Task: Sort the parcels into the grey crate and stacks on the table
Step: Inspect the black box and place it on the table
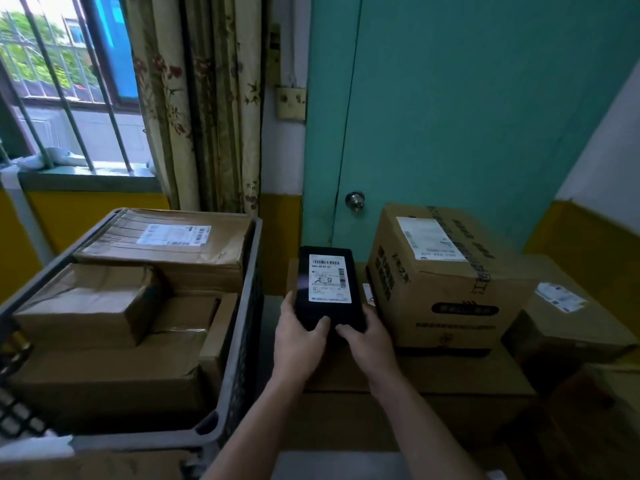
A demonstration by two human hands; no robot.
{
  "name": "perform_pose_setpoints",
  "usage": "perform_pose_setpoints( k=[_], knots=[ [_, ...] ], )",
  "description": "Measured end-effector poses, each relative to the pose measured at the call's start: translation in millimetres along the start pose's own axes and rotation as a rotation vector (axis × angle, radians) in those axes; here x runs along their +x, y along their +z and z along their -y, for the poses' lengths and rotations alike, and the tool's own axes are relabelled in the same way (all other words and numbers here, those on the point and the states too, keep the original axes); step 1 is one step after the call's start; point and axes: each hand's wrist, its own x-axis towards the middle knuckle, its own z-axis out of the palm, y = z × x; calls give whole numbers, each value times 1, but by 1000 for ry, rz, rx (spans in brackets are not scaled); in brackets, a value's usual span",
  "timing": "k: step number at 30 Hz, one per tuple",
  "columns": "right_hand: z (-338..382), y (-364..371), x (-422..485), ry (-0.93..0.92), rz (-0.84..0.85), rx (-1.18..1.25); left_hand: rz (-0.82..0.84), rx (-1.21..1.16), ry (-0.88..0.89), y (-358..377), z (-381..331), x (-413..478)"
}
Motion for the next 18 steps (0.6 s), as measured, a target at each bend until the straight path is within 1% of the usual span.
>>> perform_pose_setpoints(
  k=[8, 12, 18],
  knots=[
    [-1, -3, -12, -51, 44, 34, -58, 11, 13, 1, 9, -5],
    [-7, -11, -31, -80, 50, 56, -136, 61, 50, 3, 13, -23],
    [-21, -26, -67, -82, 27, 151, -252, 49, 100, 5, 14, -59]
  ],
)
